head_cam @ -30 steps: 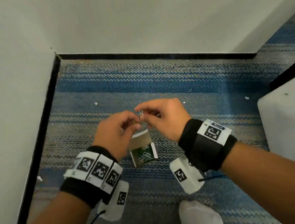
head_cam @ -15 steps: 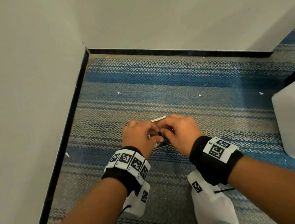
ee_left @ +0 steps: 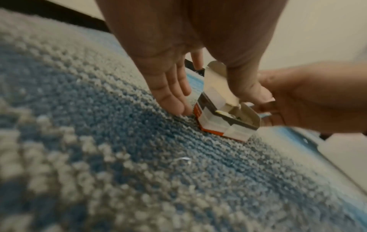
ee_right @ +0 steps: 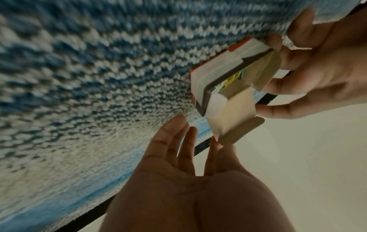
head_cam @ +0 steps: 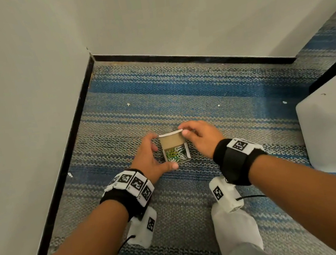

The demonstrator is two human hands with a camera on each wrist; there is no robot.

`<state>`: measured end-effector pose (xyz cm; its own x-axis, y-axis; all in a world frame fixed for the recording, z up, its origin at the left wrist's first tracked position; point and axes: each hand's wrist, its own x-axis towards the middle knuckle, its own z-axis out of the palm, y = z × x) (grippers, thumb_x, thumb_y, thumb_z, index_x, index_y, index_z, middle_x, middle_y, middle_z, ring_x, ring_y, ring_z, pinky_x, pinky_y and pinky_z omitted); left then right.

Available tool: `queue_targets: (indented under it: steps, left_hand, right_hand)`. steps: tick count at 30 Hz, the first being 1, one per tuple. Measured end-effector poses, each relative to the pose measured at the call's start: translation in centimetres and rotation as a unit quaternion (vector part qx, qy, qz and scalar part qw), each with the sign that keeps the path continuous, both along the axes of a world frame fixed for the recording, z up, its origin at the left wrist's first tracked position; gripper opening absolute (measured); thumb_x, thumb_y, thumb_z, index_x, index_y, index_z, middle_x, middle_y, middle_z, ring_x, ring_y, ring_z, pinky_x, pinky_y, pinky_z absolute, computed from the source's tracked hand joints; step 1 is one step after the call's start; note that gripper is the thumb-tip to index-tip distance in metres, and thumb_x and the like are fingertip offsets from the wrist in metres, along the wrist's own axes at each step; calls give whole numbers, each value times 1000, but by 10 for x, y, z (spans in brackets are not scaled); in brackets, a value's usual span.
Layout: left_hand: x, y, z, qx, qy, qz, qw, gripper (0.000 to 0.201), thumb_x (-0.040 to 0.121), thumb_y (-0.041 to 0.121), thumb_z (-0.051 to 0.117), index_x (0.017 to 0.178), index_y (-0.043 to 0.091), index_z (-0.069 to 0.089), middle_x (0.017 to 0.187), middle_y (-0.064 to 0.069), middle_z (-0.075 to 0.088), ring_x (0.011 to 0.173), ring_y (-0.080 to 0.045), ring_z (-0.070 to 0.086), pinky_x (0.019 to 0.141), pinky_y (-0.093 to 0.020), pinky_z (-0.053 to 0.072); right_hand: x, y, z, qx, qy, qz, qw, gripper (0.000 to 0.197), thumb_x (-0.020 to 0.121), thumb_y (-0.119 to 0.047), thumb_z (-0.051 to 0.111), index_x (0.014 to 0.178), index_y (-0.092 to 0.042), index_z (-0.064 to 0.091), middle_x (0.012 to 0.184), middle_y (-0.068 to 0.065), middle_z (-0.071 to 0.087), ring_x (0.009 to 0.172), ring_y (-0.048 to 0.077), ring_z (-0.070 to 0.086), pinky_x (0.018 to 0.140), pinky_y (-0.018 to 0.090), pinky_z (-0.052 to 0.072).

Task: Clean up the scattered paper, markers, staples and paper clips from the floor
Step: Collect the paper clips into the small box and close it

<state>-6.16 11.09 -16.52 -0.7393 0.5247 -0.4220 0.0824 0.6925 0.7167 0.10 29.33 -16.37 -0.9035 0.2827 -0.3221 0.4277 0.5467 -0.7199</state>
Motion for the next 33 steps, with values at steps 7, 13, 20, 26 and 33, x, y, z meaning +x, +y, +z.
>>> queue_targets:
  steps: [7, 13, 20, 26, 33]
  left_hand:
    - [6, 7, -12, 16, -13, 30, 999, 41, 81, 13, 66, 118, 18, 48, 101, -8, 52, 66, -29, 61, 53, -44, 57]
    - [11, 9, -14, 53, -52, 87, 993, 29, 78, 2, 66, 83, 26, 51, 83, -1, 53, 55, -28, 56, 47, -40, 53]
    - [10, 0, -17, 77, -114, 111, 984, 28, 74, 1, 71, 78, 27, 61, 84, -2, 60, 61, -21, 59, 49, -31, 55]
    - [12, -14, -14, 120, -177, 59, 975, 52, 64, -17, 71, 94, 24, 60, 94, -1, 63, 64, -4, 64, 59, -20, 55]
    - [19, -14, -11, 111, -129, 60, 984, 46, 66, -2, 77, 99, 25, 59, 96, 1, 64, 79, -15, 65, 69, -19, 55]
  right_hand:
    - [25, -10, -8, -28, 17, 17, 999, 58, 80, 0, 63, 128, -31, 51, 110, 3, 50, 78, 19, 58, 79, 29, 51]
    - [39, -14, -13, -52, 86, 41, 994, 36, 81, -10, 67, 113, -26, 64, 114, 2, 52, 84, 18, 61, 83, 24, 50]
    - [52, -11, -18, -74, 57, 75, 993, 42, 70, -26, 81, 109, -21, 68, 110, -1, 56, 80, 16, 62, 79, 15, 46]
    - [47, -14, -21, -27, 77, 82, 993, 24, 75, -21, 76, 97, -17, 67, 104, 3, 62, 85, 11, 52, 82, 26, 44]
    - [46, -17, -19, -7, 37, 96, 995, 25, 77, -22, 74, 99, -17, 64, 107, 3, 58, 93, 12, 48, 86, 28, 42]
